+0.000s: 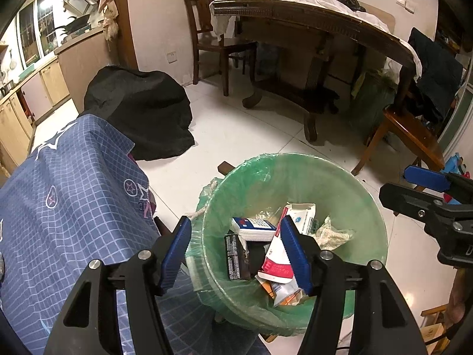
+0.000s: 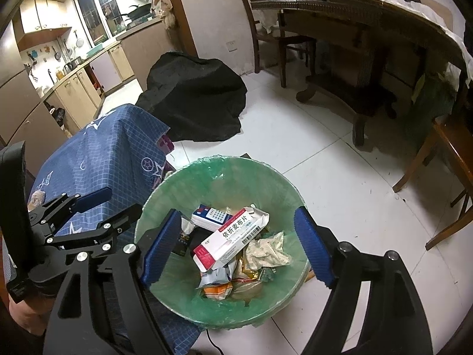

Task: Collect trash
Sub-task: 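Return both tools to the bed toward the sponges and grey ball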

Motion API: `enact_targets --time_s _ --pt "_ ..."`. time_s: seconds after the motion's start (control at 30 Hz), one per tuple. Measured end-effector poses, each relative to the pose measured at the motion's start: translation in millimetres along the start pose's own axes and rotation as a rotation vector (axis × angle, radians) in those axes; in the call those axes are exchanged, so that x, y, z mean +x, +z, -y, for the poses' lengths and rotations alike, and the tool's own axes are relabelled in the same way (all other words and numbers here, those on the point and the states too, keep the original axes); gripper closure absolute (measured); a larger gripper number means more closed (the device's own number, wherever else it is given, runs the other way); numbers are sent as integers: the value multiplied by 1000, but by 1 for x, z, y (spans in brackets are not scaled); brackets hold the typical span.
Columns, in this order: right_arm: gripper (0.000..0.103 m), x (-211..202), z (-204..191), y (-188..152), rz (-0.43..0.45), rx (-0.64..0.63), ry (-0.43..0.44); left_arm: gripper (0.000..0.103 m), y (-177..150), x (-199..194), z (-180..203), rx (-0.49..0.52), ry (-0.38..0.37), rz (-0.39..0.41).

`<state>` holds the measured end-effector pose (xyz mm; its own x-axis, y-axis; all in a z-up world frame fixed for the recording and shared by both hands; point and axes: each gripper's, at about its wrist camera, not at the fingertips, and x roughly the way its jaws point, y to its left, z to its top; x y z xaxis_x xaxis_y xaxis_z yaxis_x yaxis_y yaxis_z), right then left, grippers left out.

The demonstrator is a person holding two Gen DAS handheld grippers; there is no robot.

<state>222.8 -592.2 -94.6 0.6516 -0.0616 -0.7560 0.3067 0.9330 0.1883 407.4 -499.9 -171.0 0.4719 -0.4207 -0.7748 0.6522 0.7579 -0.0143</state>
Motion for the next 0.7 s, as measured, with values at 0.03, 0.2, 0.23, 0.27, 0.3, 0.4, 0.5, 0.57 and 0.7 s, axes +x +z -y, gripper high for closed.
enact_targets --time_s 0.03,0.2,0.23,0.27,0.3,0.4,0.5,0.57,0.7 --pt "27 -4 -2 -1 11 -2 2 40 0 -3 0 1 1 2" --pt "24 -36 -18 -12 125 -3 51 40 -12 -31 -11 13 -6 34" --pt "23 -44 -25 -17 151 -12 66 39 -19 -40 -17 16 -7 47" --pt "23 -48 -30 -20 165 -22 73 38 -27 -50 -26 18 -3 60" --pt "23 -53 -39 -26 183 -39 85 37 -33 -56 -35 15 5 66" --pt "23 -61 -66 -42 209 -88 134 36 -61 -83 -80 -28 42 84" --pt "21 -61 -90 -57 203 -108 200 34 -93 -112 -143 -103 112 98" --pt "20 -56 -107 -68 187 -120 235 33 -116 -133 -191 -168 177 102" --pt "20 -41 -143 -80 145 -150 294 33 -171 -185 -296 -365 326 121"
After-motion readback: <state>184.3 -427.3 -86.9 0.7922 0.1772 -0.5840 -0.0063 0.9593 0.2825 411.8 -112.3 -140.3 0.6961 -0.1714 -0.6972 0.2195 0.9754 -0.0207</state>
